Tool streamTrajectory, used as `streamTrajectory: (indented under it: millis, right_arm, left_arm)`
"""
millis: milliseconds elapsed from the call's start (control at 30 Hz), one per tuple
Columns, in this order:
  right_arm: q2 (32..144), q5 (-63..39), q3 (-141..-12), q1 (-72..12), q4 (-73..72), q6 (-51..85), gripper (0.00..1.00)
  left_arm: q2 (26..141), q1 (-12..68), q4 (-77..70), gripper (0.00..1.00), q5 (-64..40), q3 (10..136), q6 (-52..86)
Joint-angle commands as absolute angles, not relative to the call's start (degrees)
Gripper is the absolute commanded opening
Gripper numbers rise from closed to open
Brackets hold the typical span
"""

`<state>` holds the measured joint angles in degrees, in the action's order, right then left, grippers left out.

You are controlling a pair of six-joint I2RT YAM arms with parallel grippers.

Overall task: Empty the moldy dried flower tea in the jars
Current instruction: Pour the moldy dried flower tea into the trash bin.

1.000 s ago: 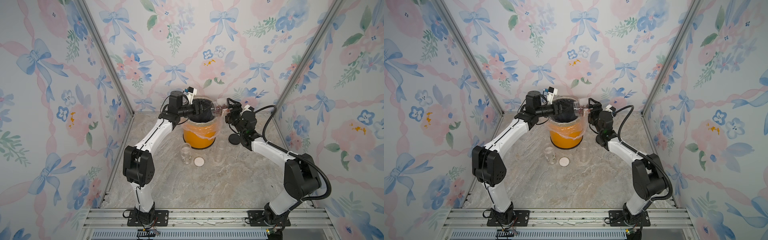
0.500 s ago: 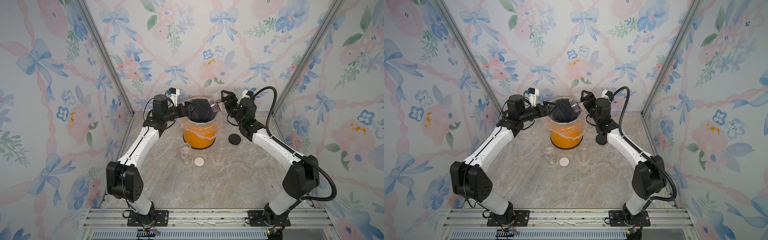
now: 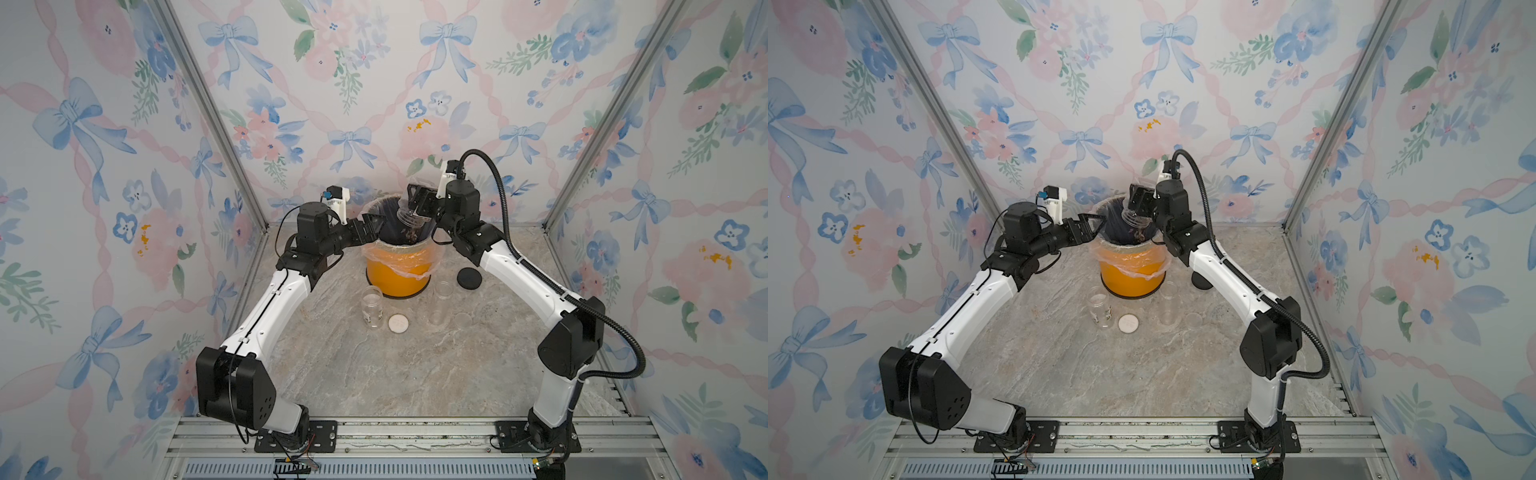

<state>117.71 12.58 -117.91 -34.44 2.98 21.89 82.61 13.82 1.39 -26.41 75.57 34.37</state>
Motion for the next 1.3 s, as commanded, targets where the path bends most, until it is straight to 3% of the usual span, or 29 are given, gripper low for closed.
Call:
streamTrajectory:
  millis: [0, 167, 400, 500, 633, 700, 967, 1033, 1267]
  right_arm:
    - [121.1, 16.2, -122.5, -36.8, 6.5, 6.3, 0.71]
    - [123.0, 18.2, -123.2, -38.6, 6.5, -2.8, 0.7]
    - [122.0, 18.2, -118.1, -38.7, 0.8, -5.3, 0.7]
    - [119.7, 16.7, -115.1, -37.2, -2.0, 1.5, 0.7]
    - [116.7, 9.4, -110.8, -32.1, -5.3, 21.7, 0.66]
    - [116.5, 8.3, -110.8, -31.7, -5.2, 23.1, 0.66]
    - [119.6, 20.2, -116.9, -40.0, -0.3, -11.8, 0.7]
    - [120.2, 22.0, -117.0, -41.1, -1.4, -14.4, 0.7]
    - [117.9, 9.9, -115.3, -34.3, -2.4, 15.3, 0.6]
  left_arm:
    - [80.4, 13.4, 0.9, 0.98, -23.3, 73.9, 32.6]
    - [78.6, 13.3, 0.9, 0.98, -21.4, 71.7, 32.5]
    - [77.3, 13.2, 0.7, 0.98, -20.9, 70.1, 32.4]
    - [77.2, 13.0, 0.7, 0.98, -20.8, 69.9, 32.4]
    - [77.2, 12.9, 0.8, 0.98, -21.1, 69.8, 32.4]
    - [77.2, 12.8, 0.7, 0.98, -21.1, 69.7, 32.5]
    - [77.3, 12.8, 0.1, 0.98, -21.2, 69.8, 32.9]
    - [77.4, 12.7, 0.0, 0.98, -21.1, 69.7, 33.0]
    - [77.2, 12.6, 0.0, 0.98, -21.2, 69.5, 32.9]
